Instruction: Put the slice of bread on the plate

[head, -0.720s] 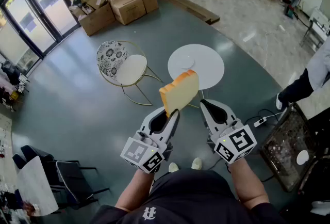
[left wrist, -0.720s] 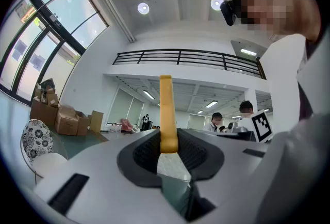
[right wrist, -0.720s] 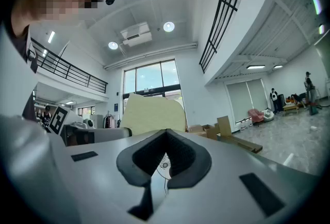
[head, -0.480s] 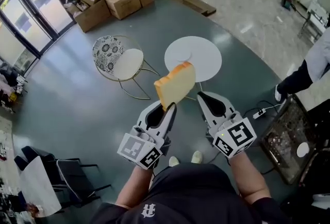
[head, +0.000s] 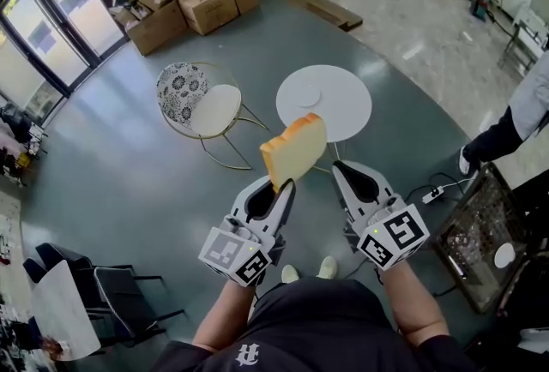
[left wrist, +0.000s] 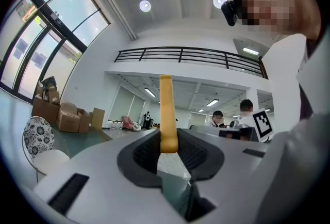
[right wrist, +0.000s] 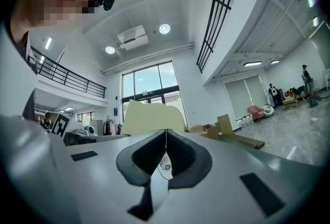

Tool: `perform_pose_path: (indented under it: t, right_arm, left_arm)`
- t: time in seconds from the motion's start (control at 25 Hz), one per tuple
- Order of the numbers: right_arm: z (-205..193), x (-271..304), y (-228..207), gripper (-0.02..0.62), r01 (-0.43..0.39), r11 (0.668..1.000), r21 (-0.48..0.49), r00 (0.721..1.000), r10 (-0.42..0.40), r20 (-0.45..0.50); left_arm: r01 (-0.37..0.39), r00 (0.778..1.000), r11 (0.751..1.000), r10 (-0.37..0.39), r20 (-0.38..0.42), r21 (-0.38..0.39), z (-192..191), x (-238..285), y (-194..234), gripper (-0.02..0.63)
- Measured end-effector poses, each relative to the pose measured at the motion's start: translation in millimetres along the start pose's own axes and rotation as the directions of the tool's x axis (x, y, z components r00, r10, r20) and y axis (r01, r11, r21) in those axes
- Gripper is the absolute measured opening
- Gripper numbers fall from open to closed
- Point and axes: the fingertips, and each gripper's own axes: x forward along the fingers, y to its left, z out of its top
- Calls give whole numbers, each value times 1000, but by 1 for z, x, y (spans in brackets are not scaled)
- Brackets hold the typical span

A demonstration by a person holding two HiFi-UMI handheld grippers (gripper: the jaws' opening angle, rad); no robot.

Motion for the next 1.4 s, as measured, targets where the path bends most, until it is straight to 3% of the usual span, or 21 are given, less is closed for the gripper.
perform_pose_path:
  t: [0.68,1.08,1.4]
  right_arm:
    - [-6,-14,-25,6,9,1000,16,1000,-10,28]
    - [1,-36,-56,6,-20,999,33,999,19,45]
    - [4,-35,-77,6,-10,999,35,998,8,61]
  left_arm:
    - [-25,998,999,26,-50,19,-19,19,2,89]
    - [-109,993,994,110,-35,27,-18,36,-5,89]
    - [-101,993,995,102,-54,9,-29,53,-7,89]
